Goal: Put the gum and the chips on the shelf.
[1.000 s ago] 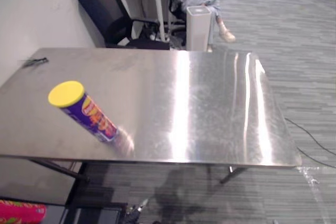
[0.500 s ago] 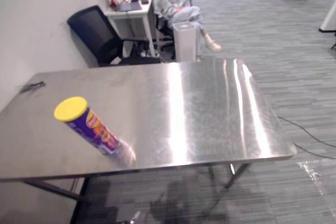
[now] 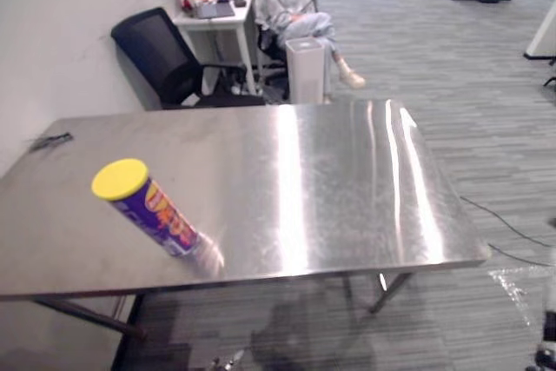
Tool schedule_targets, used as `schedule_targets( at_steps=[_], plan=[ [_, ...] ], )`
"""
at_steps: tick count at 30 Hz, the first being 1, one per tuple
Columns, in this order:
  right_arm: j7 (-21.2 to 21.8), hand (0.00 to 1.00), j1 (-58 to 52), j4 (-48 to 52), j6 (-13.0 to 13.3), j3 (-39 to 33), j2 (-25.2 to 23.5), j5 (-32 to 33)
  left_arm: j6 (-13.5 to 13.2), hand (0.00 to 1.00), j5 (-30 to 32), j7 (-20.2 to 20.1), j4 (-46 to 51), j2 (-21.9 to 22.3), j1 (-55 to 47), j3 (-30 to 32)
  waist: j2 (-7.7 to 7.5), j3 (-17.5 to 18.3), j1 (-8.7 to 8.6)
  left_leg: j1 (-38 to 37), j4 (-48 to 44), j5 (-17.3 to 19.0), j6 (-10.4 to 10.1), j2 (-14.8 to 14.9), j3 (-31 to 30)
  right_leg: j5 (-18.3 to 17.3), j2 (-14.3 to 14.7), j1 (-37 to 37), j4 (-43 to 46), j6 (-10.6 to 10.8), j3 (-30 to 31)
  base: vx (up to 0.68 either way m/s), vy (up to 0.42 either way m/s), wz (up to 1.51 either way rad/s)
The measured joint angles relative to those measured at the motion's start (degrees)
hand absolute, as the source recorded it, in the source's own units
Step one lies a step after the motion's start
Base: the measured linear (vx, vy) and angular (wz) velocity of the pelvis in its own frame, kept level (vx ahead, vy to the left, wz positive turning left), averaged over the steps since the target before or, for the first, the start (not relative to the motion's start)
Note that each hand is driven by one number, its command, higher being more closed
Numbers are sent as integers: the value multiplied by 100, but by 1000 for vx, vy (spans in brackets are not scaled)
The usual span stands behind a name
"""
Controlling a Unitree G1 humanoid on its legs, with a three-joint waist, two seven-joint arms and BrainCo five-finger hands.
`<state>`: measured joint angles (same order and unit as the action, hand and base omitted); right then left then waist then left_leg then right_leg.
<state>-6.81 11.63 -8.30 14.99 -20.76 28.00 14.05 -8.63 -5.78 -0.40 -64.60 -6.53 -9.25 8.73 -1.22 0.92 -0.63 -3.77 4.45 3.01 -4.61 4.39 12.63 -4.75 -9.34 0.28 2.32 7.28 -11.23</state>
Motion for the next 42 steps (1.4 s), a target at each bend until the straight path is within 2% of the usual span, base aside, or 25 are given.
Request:
schedule_targets(
  at_steps=[1,4,10,16,19,20,23,30,33,42],
  plan=[
    [281,0,-3,209,1,474,-56,0,0,0,32,-14,41,-11,3,-36,-6,-4,31,70,-58,1,0,3,-92,13,-7,4,-9,3,-78,28,-14,23],
    [782,0,7,382,-1,1197,-280,178,-8,0,35,-54,141,-19,4,-58,-42,-61,165,118,-109,0,0,14,-276,37,-11,104,-27,2,-264,25,-8,33],
    [1125,0,542,385,-57,2433,-517,235,-16,0,23,-43,187,-75,-3,-51,-127,-339,329,302,-265,-16,24,-50,-629,118,-86,200,-56,37,-568,-18,9,30],
    [1231,0,1022,382,-117,3046,-665,288,-20,0,-20,11,192,-48,-5,26,-153,-417,558,534,-266,-151,134,-177,-1058,185,-205,286,-162,96,-950,-30,18,37],
    [1235,0,1440,382,-184,3288,-667,288,-11,0,-32,17,193,-52,-12,79,-191,-445,646,685,-248,-274,133,-209,-1368,186,-204,311,-163,96,-1182,-27,-7,55],
    [1233,0,1562,382,-190,3299,-668,293,-11,0,-32,18,202,-54,-9,89,-198,-465,739,730,-236,-317,126,-215,-1480,186,-195,317,-164,96,-1251,-34,-14,48],
    [1228,0,1758,383,-202,3335,-668,410,-3,0,-33,27,212,-25,-14,246,-203,-472,873,771,-132,-443,118,-234,-1681,185,-183,368,-179,95,-1433,-36,-21,43],
    [1320,0,1977,410,-245,3802,-905,503,5,0,-39,60,367,-30,-82,286,-265,-547,920,875,94,-718,127,-300,-2139,173,-178,430,-210,87,-1796,-53,-13,31],
    [1363,0,1992,410,-305,3956,-902,582,7,0,-40,71,384,-32,-69,286,-289,-562,992,943,96,-783,113,-316,-2260,152,-174,429,-208,64,-1871,-58,-8,20],
    [1320,0,2255,91,-390,4104,-912,627,9,0,-67,125,429,-49,-66,274,-356,-626,1050,1061,132,-935,37,-213,-2377,93,-76,383,-210,29,-1952,-53,-15,7]
  ],
)
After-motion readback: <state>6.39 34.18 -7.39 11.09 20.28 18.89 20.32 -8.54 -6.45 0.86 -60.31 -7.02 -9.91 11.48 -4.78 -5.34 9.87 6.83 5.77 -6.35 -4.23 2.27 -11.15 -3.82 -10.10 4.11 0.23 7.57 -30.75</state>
